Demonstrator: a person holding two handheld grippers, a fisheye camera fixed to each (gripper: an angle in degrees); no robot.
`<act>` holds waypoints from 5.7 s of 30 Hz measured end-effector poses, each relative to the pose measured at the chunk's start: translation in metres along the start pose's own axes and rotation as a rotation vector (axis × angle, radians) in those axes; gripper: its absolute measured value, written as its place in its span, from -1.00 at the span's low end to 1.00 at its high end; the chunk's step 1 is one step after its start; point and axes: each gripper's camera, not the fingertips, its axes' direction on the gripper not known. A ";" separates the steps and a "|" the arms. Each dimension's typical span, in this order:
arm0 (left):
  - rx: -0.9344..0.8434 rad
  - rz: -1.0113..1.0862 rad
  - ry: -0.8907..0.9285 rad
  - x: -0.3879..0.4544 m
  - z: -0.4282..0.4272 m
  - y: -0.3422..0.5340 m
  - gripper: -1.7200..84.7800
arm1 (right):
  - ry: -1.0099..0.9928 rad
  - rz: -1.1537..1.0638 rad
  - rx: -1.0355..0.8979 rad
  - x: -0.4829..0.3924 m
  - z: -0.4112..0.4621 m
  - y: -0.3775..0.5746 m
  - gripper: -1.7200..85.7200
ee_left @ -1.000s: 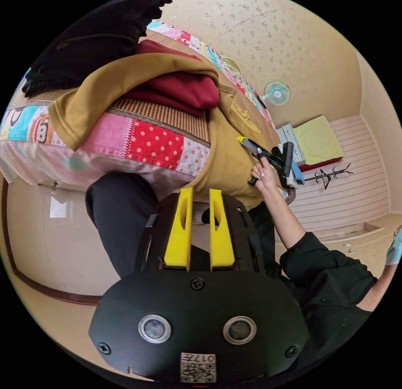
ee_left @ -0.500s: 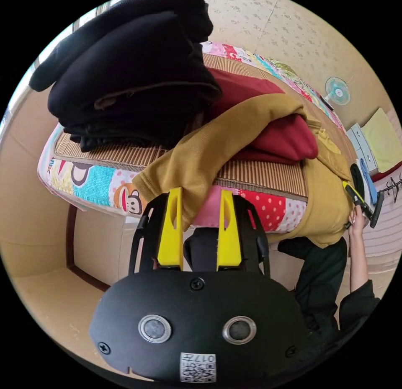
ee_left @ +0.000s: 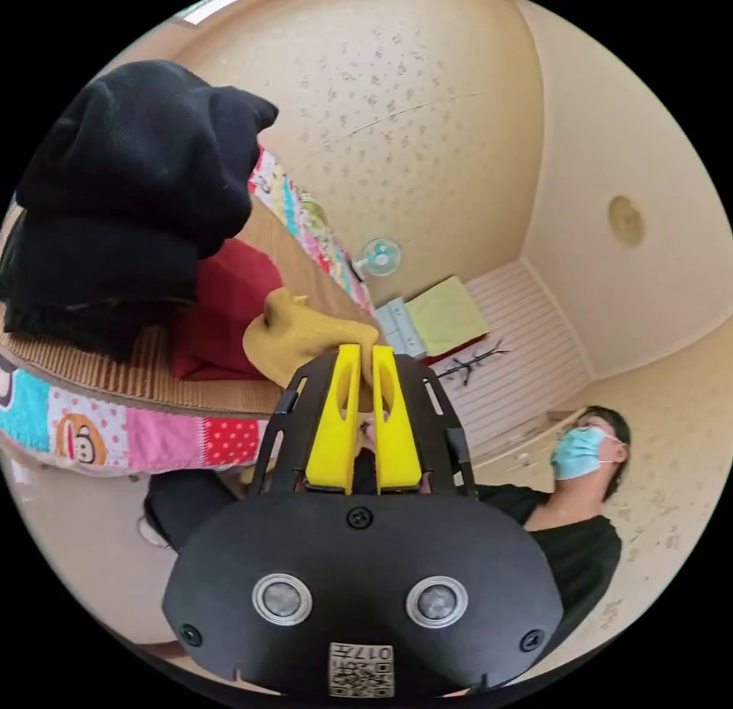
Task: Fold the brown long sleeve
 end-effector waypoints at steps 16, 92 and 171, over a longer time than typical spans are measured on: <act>-0.130 -0.077 0.702 0.065 0.158 -0.137 -0.88 | -0.177 0.078 -0.044 0.081 0.012 0.008 -0.95; -0.145 0.286 -0.807 0.122 0.479 0.102 -0.90 | 0.053 0.036 -0.164 0.036 0.050 -0.078 -0.94; -0.074 0.046 -0.158 0.103 0.190 0.061 -0.85 | -0.825 0.326 0.440 0.321 -0.256 0.089 -0.87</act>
